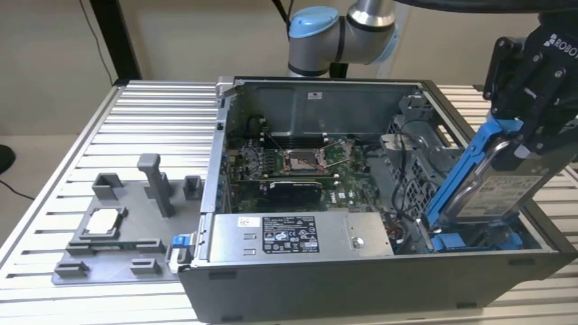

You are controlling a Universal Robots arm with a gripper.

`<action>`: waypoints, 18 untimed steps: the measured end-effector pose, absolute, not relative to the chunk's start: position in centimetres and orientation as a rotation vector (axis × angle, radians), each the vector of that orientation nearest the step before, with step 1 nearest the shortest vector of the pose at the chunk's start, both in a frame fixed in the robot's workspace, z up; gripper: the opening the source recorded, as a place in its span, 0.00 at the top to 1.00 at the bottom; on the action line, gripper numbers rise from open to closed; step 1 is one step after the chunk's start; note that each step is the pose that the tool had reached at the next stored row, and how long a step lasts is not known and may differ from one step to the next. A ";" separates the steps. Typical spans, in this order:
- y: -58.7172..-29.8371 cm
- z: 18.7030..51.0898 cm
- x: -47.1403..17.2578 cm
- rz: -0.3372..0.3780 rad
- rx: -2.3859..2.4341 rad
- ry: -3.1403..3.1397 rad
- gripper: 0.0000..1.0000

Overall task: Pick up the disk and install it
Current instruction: 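Insert the disk into the insertion slot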

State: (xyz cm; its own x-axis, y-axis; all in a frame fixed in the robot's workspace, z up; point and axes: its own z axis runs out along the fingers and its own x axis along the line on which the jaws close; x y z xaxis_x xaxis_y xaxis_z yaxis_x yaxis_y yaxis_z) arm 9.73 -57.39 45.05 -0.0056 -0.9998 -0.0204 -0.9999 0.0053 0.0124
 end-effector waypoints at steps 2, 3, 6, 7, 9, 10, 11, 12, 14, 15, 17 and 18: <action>-57.4 44.7 9.7 0.036 -2.212 2.223 1.00; -57.4 44.6 9.7 0.036 -2.212 2.223 1.00; -57.4 44.1 9.7 0.036 -2.212 2.223 1.00; -57.4 44.0 9.7 0.036 -2.212 2.222 1.00; -57.4 43.7 9.7 0.036 -2.212 2.223 1.00; -57.4 43.6 9.7 0.036 -2.212 2.222 1.00; -57.4 43.5 9.7 0.036 -2.212 2.222 1.00; -57.4 43.3 9.7 0.036 -2.213 2.222 1.00; -57.4 43.1 9.7 0.036 -2.213 2.222 1.00; -57.4 42.9 9.7 0.036 -2.213 2.222 1.00; -57.4 42.6 9.7 0.036 -2.213 2.222 1.00; -57.4 42.5 9.7 0.036 -2.213 2.222 1.00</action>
State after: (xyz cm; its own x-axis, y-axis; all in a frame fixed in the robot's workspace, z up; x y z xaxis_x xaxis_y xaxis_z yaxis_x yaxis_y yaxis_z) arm 9.73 -57.39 42.49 -0.0041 -0.9998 -0.0203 -0.9999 0.0039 0.0125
